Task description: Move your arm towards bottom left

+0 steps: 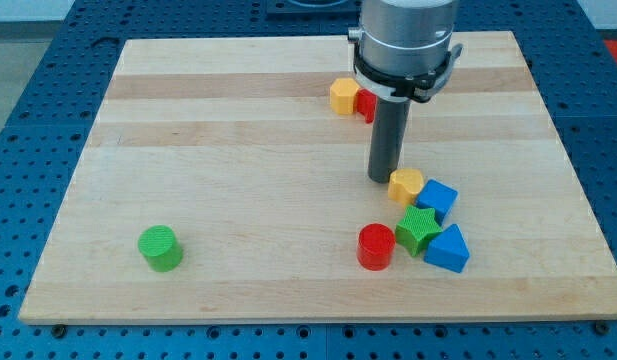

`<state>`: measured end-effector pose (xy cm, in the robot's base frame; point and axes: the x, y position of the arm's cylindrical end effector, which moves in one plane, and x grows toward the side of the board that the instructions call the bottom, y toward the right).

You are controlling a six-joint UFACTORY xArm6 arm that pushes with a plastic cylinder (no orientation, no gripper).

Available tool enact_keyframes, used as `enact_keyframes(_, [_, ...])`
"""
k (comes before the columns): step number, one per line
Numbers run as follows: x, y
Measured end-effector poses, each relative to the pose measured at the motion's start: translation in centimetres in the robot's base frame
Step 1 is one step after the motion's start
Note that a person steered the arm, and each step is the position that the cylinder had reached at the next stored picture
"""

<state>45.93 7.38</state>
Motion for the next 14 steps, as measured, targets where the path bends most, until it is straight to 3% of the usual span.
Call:
enact_keyframes(3, [0.0,-3.5])
enact_keyframes(9, [0.0,-24.6])
enact_keyframes(11, [0.0,-28.4])
enact_keyframes(13, [2.2,-36.1])
enact_keyframes(14, [6.8,-36.1])
